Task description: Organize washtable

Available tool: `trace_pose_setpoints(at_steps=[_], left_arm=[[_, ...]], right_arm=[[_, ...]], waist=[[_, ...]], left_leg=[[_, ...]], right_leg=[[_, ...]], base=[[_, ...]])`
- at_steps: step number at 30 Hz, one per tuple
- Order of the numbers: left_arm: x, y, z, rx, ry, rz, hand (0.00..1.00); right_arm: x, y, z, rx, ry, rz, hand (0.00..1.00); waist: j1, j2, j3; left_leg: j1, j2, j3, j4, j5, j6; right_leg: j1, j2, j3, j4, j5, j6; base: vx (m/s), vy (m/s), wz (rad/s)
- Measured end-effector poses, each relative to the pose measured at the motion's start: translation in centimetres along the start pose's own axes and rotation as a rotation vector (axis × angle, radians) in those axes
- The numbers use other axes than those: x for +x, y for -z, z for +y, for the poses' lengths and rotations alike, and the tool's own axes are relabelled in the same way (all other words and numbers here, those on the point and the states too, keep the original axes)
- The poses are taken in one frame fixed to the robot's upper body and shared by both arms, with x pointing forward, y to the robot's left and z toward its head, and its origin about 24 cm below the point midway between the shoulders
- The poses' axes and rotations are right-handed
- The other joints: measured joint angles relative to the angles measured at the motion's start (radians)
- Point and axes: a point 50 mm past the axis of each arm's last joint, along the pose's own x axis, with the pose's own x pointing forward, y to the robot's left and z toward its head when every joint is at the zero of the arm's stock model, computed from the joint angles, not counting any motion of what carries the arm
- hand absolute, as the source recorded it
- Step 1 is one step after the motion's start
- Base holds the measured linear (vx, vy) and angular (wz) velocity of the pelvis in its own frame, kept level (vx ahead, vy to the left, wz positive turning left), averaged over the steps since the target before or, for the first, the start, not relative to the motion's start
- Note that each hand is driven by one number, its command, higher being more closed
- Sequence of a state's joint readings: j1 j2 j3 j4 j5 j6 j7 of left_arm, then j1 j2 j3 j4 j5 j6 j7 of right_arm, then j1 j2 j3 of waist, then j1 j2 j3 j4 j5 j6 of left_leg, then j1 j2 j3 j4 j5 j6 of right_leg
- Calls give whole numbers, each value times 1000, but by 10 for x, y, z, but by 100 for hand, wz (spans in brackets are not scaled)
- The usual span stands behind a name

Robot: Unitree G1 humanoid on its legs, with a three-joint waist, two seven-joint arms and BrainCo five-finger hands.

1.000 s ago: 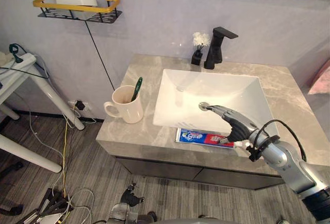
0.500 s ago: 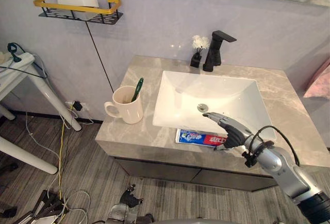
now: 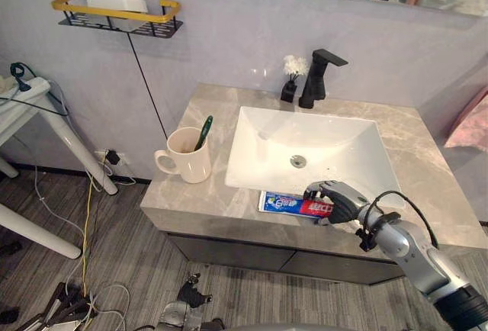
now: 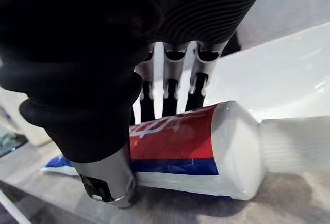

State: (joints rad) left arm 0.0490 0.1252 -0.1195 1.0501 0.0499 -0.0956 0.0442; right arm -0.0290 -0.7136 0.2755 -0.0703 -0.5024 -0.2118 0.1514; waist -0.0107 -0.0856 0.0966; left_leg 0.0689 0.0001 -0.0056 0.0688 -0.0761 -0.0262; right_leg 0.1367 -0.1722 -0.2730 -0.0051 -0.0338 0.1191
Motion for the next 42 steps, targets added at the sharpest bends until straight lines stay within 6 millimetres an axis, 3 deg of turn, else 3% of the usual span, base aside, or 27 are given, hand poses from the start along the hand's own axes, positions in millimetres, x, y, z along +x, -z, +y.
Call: trace_pose_setpoints(at_steps=[14,22,27,29,32,34,37,40,42], left_arm=[[0,2,2,-35,-11,6,0],[-5,17,24,-204,-158,47,0],[-27,58,53,-389,-356,136,0],[-37,64,67,-464,-452,110,0],[-55,42,102,-546,-626,-74,0],[-81,2,132,-567,-774,-319,0],[-122,-49,151,-554,-888,-641,0],[-153,-93,150,-544,-900,-898,0],[-179,-128,135,-512,-833,-1110,0]], right_arm=[[0,1,-2,-16,36,4,100],[-3,-7,-4,20,118,-14,100],[-11,-25,-11,74,210,-77,100],[-13,-29,-12,108,243,-88,100],[-17,-38,-19,125,299,-121,100],[-20,-47,-26,124,344,-170,100],[-20,-55,-29,161,397,-203,100],[-19,-56,-29,174,414,-205,100],[-17,-59,-29,201,439,-210,100]], waist=[[1,0,0],[2,13,9],[0,35,18],[7,38,17],[42,44,15],[58,54,5],[64,57,2],[80,68,-13],[80,70,-15]], left_leg=[[12,0,-2,-35,21,0],[8,0,-5,-35,21,0],[1,0,-10,-34,21,0],[-4,-2,-22,-35,21,0],[-7,-2,-30,-35,20,0],[-20,-7,-51,-33,21,0],[-22,-17,-68,-27,22,1],[-23,-19,-73,-26,22,1],[-18,-21,-83,-23,22,2]], right_leg=[[-2,0,-1,-4,4,1],[-2,0,-4,-7,4,1],[-1,0,-10,-10,3,1],[-1,-1,-26,-14,2,2],[2,-2,-34,-14,0,1],[2,-7,-58,-14,-1,1],[17,-11,-79,-15,-2,1],[20,-17,-84,-14,-2,1],[35,-19,-96,-14,-2,1]], base=[[-7,0,0],[-2,1,1],[-1,0,3],[-16,-5,16],[-6,0,12],[13,4,27],[32,18,20],[27,16,10],[15,19,18]])
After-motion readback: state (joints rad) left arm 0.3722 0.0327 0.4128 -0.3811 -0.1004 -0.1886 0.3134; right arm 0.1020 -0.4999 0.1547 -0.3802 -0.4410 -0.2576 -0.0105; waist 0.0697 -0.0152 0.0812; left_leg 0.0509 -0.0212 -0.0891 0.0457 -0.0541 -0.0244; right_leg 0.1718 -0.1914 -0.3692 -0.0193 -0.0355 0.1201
